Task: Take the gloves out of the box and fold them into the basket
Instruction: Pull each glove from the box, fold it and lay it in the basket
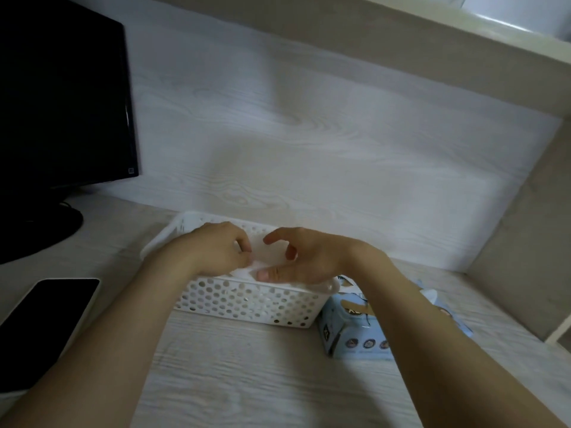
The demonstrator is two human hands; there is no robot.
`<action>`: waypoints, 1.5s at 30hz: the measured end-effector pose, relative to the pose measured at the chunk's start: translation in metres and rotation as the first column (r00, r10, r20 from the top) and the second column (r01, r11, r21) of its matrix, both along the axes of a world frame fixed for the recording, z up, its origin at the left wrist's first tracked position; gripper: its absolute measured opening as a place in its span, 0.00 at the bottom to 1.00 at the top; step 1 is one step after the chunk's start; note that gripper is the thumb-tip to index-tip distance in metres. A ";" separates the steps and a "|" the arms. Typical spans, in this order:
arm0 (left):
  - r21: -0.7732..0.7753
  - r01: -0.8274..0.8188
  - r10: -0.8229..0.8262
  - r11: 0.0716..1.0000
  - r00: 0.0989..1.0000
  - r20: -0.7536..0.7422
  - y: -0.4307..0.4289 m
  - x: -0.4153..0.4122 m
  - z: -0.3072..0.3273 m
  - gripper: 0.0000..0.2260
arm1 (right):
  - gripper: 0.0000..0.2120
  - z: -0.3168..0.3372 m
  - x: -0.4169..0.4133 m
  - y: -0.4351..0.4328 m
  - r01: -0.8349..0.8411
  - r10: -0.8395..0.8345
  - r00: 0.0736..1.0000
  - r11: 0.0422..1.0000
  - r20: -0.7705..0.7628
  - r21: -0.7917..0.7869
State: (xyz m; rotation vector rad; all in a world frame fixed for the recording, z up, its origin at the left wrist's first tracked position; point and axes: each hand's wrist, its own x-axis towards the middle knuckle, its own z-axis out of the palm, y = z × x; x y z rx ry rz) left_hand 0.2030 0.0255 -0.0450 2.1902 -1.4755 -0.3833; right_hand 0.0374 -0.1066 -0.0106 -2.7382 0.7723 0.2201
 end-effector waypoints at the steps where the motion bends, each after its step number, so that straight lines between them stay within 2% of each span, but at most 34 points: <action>1: 0.039 0.012 -0.011 0.999 1.000 -0.013 0.001 0.000 0.000 0.10 | 0.43 -0.004 0.001 0.000 -0.004 0.004 1.000 1.000 -0.018 -0.028; 4: 0.152 0.044 -0.041 0.987 0.999 -0.024 0.002 -0.002 0.003 0.19 | 0.40 -0.015 0.008 0.001 -0.044 0.033 0.995 0.991 -0.090 -0.129; 7: 0.214 0.043 -0.053 0.976 0.998 0.041 0.001 -0.003 0.004 0.29 | 0.33 -0.022 0.016 0.003 -0.069 0.050 0.991 0.985 -0.124 -0.159; 10: 0.243 0.038 -0.053 0.969 0.997 0.054 -0.003 0.001 0.003 0.30 | 0.24 -0.025 0.023 0.000 -0.072 0.042 0.982 0.984 -0.184 -0.163; 12: 0.262 0.043 -0.058 0.964 0.997 0.050 -0.004 0.002 0.002 0.29 | 0.26 -0.023 0.024 0.000 -0.075 0.037 0.978 0.981 -0.204 -0.178; 14: 0.250 0.051 -0.070 0.967 0.995 0.068 -0.005 -0.001 0.001 0.25 | 0.35 -0.012 0.020 0.005 -0.070 0.037 0.980 0.984 -0.194 -0.165; 16: 0.149 0.040 -0.060 0.988 0.989 0.134 -0.005 -0.005 0.000 0.12 | 0.42 -0.001 0.010 0.011 -0.037 0.020 0.992 0.990 -0.126 -0.133; 17: 0.064 0.029 -0.041 0.998 0.979 0.202 -0.005 -0.007 0.000 0.08 | 0.42 0.003 0.004 0.014 -0.024 0.015 0.997 0.992 -0.071 -0.126; 18: -0.028 0.020 -0.011 0.999 0.962 0.273 -0.005 -0.010 0.000 0.08 | 0.39 0.006 -0.002 0.016 -0.019 0.019 1.000 0.992 -0.004 -0.127; 20: -0.201 0.022 0.054 0.979 0.930 0.365 -0.004 -0.021 0.003 0.11 | 0.26 0.002 -0.013 0.015 -0.028 0.057 0.979 0.989 0.193 -0.148; 22: -0.327 0.056 0.086 0.943 0.910 0.405 -0.005 -0.037 0.006 0.11 | 0.12 -0.007 -0.023 0.009 -0.023 0.126 0.902 0.969 0.412 -0.247; 24: -0.398 0.110 0.086 0.911 0.892 0.443 -0.007 -0.054 0.003 0.11 | 0.12 -0.014 -0.035 0.006 0.027 0.151 0.812 0.955 0.564 -0.295; 27: -0.468 0.203 0.057 0.860 0.874 0.483 -0.013 -0.077 -0.009 0.11 | 0.15 -0.023 -0.062 -0.002 0.145 0.094 0.698 0.952 0.710 -0.268; 29: -0.502 0.271 0.031 0.821 0.858 0.513 -0.018 -0.092 -0.016 0.12 | 0.15 -0.031 -0.082 -0.010 0.206 0.067 0.651 0.943 0.756 -0.261; 32: -0.497 0.371 -0.028 0.785 0.822 0.569 -0.027 -0.111 -0.028 0.13 | 0.14 -0.038 -0.112 -0.018 0.201 0.089 0.633 0.940 0.769 -0.274; 34: -0.453 0.419 -0.060 0.787 0.782 0.620 -0.032 -0.122 -0.036 0.16 | 0.17 -0.044 -0.128 -0.023 0.201 0.109 0.639 0.932 0.762 -0.302; 37: -0.405 0.483 -0.079 0.776 0.712 0.698 -0.040 -0.139 -0.046 0.20 | 0.23 -0.057 -0.148 -0.031 0.277 0.046 0.624 0.920 0.780 -0.276; 39: -0.373 0.493 -0.081 0.786 0.680 0.729 -0.042 -0.143 -0.051 0.24 | 0.24 -0.064 -0.152 -0.033 0.293 0.026 0.605 0.922 0.796 -0.253; 42: -0.343 0.478 -0.066 0.809 0.654 0.754 -0.043 -0.145 -0.054 0.29 | 0.18 -0.069 -0.156 -0.035 0.281 0.032 0.595 0.928 0.803 -0.245; 45: -0.341 0.485 -0.065 0.805 0.643 0.763 -0.042 -0.144 -0.053 0.27 | 0.06 -0.074 -0.156 -0.039 0.300 0.031 0.587 0.920 0.809 -0.253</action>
